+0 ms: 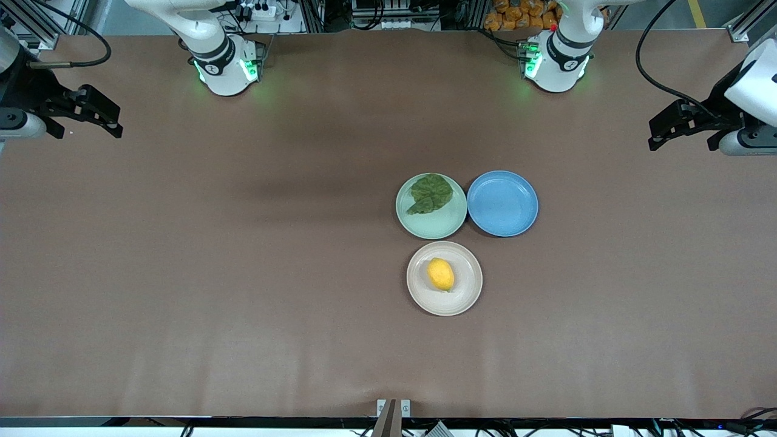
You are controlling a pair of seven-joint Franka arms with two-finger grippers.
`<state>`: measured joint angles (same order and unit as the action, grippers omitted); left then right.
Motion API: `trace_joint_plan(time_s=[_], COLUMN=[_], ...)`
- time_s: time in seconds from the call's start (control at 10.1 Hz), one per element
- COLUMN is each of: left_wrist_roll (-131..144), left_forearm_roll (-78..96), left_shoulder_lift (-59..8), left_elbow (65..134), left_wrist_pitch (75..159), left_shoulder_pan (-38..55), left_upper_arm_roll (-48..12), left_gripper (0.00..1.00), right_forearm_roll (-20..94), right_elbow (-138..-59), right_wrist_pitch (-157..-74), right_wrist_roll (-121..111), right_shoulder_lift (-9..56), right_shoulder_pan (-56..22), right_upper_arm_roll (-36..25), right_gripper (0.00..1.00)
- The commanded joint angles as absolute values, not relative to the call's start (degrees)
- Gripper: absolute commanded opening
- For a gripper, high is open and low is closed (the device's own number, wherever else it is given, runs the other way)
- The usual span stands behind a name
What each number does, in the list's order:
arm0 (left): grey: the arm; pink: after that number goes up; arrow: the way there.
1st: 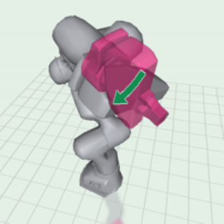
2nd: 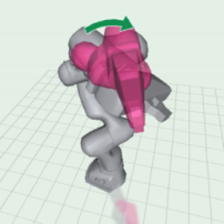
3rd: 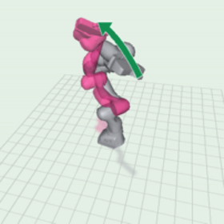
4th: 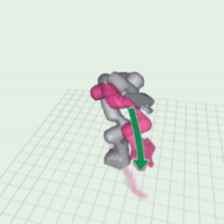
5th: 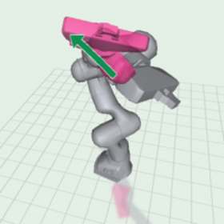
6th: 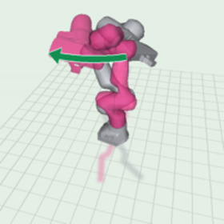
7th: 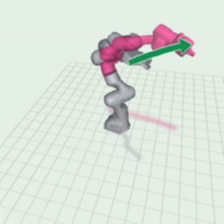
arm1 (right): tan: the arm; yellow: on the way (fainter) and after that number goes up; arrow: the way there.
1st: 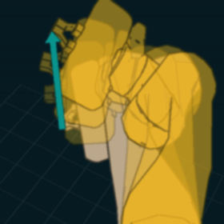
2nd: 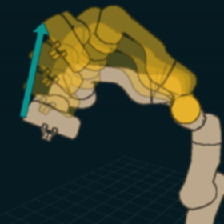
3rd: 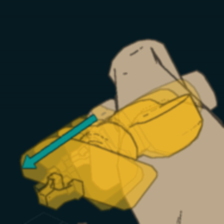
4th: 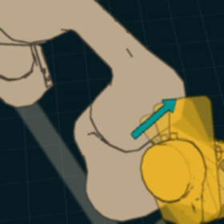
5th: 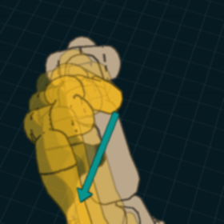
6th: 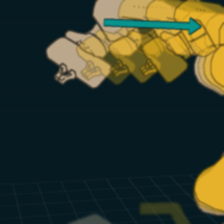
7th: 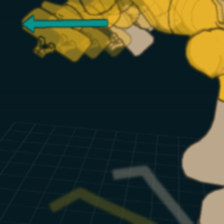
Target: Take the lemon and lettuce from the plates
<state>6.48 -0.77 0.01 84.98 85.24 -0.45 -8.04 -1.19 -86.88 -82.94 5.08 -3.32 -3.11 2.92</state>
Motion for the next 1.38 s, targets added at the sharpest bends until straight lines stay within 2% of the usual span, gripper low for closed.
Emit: trace_joint_plan(time_s=[0.0, 0.69, 1.28], left_wrist_roll=[4.83, 6.24, 9.13], left_forearm_roll=[-0.35, 0.0, 1.75], left_shoulder_lift=[-0.27, -4.3, -10.27], left_elbow=[83.5, 83.32, 81.83], left_wrist_pitch=[83.85, 84.46, 91.3], left_shoulder_pan=[-0.97, 0.52, 0.7], left_upper_arm_roll=[-8.52, -8.26, -8.35], left_gripper=[1.0, 1.0, 1.0], right_forearm_roll=[-1.41, -1.41, -1.41], right_elbow=[-87.19, -87.27, -87.27], right_wrist_pitch=[-83.06, -83.76, -83.76], right_wrist_roll=[5.01, 5.36, 5.36], right_shoulder_lift=[-3.87, -3.61, -3.52], right_shoulder_pan=[-3.43, -3.69, -3.69], right_upper_arm_roll=[2.37, 2.46, 2.46], right_gripper=[1.0, 1.0, 1.0])
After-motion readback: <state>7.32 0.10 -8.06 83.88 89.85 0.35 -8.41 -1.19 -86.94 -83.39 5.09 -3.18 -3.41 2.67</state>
